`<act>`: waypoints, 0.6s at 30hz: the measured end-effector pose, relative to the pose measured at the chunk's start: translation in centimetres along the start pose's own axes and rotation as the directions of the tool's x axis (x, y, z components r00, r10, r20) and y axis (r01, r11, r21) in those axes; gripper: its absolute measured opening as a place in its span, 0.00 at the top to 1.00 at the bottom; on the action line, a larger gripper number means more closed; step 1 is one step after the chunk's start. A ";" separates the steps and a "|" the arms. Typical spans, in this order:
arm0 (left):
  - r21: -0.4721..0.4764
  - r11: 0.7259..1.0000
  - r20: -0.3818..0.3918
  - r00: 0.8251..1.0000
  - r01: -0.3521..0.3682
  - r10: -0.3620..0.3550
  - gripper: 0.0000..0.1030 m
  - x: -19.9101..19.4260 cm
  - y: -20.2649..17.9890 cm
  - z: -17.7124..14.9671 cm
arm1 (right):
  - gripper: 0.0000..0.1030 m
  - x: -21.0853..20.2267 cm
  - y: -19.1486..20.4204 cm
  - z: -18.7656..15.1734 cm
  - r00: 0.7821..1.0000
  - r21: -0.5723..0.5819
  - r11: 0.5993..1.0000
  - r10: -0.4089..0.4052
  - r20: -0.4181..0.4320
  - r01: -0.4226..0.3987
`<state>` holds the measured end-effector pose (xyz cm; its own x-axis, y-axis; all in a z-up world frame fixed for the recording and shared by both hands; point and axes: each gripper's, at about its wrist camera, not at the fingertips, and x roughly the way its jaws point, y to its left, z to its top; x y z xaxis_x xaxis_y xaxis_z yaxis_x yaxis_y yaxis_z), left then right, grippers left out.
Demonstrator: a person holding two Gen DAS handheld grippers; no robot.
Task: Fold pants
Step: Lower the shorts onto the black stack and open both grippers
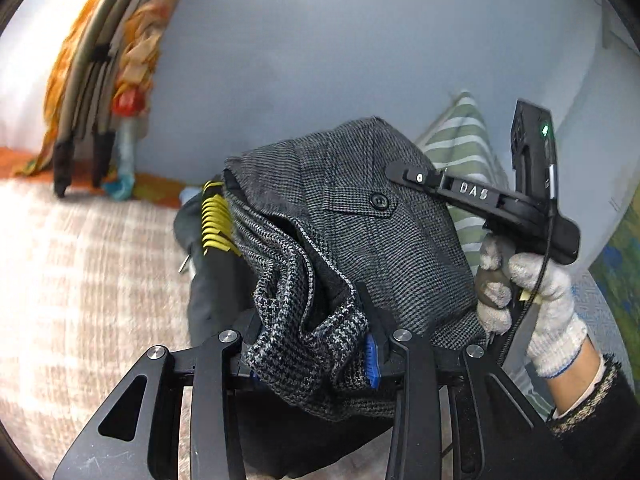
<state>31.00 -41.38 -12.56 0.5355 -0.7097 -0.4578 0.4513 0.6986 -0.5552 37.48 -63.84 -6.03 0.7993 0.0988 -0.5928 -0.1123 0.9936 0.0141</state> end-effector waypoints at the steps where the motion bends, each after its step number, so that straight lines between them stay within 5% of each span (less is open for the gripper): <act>1: -0.004 1.000 -0.004 1.000 0.000 0.000 0.66 0.0 0.2 -0.1 | 0.85 0.6 -0.6 -0.5 1.000 0.021 1.000 0.008 -0.006 -0.008; 9: 0.019 1.000 -0.030 1.000 0.002 -0.002 0.60 -1.3 -0.5 -0.8 | 0.63 2.7 -4.1 -3.4 0.994 0.128 0.989 -0.065 -0.082 0.076; 18: 0.032 0.999 -0.048 0.998 -0.028 0.030 0.60 -3.7 0.4 -0.6 | 0.58 1.8 -2.3 -2.4 0.964 0.055 0.967 -0.241 -0.110 0.248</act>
<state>28.79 -38.52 -11.52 0.5135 -0.6923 -0.5070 0.4585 0.7208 -0.5198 37.75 -66.12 -9.06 0.7327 -0.1500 -0.6638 0.1216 0.9886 -0.0891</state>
